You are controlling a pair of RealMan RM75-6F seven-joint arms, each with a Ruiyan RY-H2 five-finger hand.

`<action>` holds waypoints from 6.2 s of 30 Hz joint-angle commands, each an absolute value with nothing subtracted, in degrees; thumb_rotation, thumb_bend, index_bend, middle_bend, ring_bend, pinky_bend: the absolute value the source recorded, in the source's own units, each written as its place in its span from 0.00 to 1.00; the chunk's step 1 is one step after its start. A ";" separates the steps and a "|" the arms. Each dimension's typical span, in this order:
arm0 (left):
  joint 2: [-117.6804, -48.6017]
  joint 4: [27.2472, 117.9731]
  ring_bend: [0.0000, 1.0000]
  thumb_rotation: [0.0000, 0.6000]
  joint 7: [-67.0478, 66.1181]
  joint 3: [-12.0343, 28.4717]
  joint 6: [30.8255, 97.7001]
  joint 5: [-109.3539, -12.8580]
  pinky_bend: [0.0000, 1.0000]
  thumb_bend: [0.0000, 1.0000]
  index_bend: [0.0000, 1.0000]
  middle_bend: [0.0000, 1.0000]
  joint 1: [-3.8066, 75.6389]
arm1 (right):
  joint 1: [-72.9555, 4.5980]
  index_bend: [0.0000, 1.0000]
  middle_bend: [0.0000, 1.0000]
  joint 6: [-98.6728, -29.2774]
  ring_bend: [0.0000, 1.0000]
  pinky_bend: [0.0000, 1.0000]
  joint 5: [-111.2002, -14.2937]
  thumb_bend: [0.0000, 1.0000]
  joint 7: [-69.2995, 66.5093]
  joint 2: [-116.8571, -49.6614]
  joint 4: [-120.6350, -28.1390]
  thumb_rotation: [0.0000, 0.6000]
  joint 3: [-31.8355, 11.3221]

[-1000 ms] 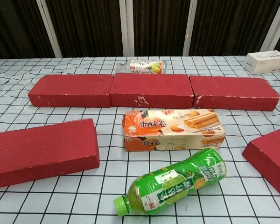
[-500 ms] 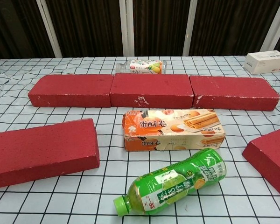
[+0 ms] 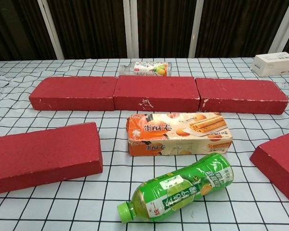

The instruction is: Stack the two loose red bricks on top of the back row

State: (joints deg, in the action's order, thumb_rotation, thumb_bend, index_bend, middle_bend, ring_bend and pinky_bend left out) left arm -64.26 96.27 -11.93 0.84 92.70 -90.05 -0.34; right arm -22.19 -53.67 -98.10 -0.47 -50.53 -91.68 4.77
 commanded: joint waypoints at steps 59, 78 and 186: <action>-65.40 97.13 0.00 1.00 -15.95 1.18 90.73 -88.47 0.17 0.00 0.00 0.00 0.04 | -35.87 0.00 0.00 -35.65 0.00 0.00 -83.46 0.19 17.92 -58.58 -91.94 1.00 3.62; -65.25 97.23 0.00 1.00 -15.70 1.11 90.82 -88.55 0.17 0.00 0.00 0.00 -0.02 | -36.45 0.35 0.24 -37.01 0.14 0.00 -80.51 0.19 20.27 -57.34 -94.76 1.00 3.86; -66.73 94.20 0.00 1.00 -17.11 6.00 87.09 -75.72 0.18 0.00 0.00 0.00 3.11 | -83.94 0.41 0.29 -48.29 0.18 0.00 42.56 0.22 108.20 -92.28 -54.45 1.00 -29.94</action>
State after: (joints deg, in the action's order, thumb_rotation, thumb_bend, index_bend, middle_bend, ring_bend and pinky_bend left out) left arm -66.73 94.20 -17.11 5.99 87.09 -75.72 3.11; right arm -84.05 -48.10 42.76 107.92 -92.01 -54.70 -29.64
